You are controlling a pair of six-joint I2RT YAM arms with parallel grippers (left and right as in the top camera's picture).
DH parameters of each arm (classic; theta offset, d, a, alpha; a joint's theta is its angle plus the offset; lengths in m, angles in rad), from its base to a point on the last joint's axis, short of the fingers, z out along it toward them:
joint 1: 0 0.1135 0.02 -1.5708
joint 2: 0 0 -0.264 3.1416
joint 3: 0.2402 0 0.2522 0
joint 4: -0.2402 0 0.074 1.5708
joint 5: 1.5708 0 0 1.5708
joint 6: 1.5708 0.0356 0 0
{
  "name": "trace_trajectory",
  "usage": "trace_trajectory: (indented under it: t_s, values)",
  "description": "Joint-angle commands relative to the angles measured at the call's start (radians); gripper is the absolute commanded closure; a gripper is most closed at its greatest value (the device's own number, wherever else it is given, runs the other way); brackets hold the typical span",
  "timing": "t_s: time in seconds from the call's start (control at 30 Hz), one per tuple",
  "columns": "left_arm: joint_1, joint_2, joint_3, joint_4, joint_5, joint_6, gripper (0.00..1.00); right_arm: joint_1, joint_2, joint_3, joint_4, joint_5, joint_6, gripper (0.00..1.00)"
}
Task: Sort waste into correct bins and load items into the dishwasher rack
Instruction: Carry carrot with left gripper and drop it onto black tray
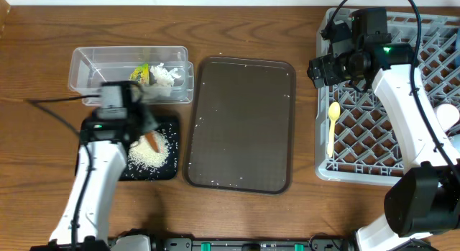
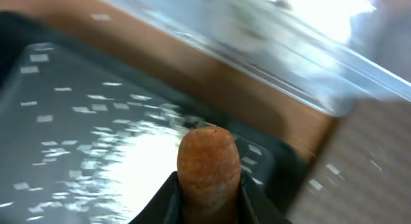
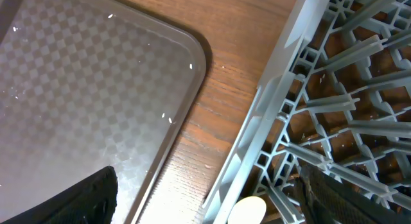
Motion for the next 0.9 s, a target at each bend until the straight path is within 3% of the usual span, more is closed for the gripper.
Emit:
trace_trajectory:
  t_s: [0.0, 0.17, 0.47, 0.73, 0.87]
  values:
    - [0.094, 0.053, 0.008, -0.005, -0.024, 0.013, 0.81, 0.006, 0.003, 0.001, -0.001, -0.014, 0.014, 0.12]
    - [0.182, 0.173, 0.008, 0.016, -0.024, 0.013, 0.81, 0.006, 0.003, 0.001, -0.001, -0.014, 0.014, 0.12]
    - [0.226, 0.314, 0.008, 0.128, -0.024, 0.013, 0.81, 0.006, 0.003, 0.001, -0.007, -0.014, 0.014, 0.12]
    - [0.226, 0.314, 0.008, 0.146, -0.023, 0.013, 0.65, 0.006, 0.003, 0.001, -0.005, -0.014, 0.014, 0.12]
    - [0.226, 0.314, 0.008, 0.172, -0.019, 0.013, 0.64, 0.006, 0.003, 0.001, -0.005, -0.014, 0.014, 0.12]
